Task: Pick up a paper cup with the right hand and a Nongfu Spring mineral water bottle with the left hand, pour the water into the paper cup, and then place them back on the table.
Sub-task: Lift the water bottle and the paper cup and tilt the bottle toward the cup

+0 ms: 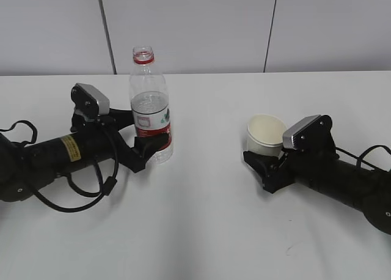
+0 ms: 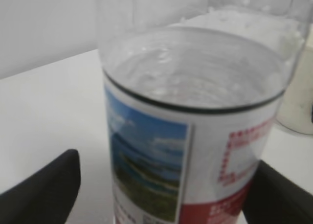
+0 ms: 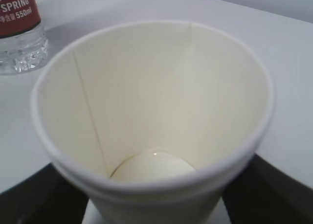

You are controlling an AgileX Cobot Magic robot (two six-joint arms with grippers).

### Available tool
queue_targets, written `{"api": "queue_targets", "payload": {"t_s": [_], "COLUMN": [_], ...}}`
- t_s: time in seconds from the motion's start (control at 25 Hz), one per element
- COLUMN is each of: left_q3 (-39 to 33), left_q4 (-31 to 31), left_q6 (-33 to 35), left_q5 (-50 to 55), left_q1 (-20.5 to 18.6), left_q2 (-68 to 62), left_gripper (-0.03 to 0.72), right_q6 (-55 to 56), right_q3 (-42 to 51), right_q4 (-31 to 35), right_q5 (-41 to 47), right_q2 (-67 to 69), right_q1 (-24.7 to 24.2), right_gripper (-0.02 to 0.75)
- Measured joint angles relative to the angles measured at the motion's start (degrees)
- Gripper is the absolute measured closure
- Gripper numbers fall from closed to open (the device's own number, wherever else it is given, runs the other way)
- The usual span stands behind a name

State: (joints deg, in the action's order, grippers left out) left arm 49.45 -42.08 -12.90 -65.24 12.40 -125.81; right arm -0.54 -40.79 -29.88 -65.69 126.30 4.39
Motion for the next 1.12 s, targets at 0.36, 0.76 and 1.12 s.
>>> {"api": "queue_targets", "payload": {"t_s": [0.36,0.76,1.12], "left_q3": [0.0,0.0,0.0], "left_q4": [2.75,6.68,6.8], "left_q6": [0.0,-0.05,-0.05], "left_q5": [0.0,0.0,0.0], "left_q1": [2.26,2.33,2.33], "left_q2": [-0.11,-0.17,-0.17], "left_gripper": [0.101,0.103,0.225], "right_q6": [0.0,0.54,1.33], "right_q3": [-0.59,-1.09,-1.09], "right_q4": [-2.93,-6.44,-7.03], "right_q5": [0.0,0.0,0.0], "right_q2": [0.0,0.0,0.0], "right_q1": [0.0,0.0,0.0], "right_gripper": [0.182,0.182,0.182]}}
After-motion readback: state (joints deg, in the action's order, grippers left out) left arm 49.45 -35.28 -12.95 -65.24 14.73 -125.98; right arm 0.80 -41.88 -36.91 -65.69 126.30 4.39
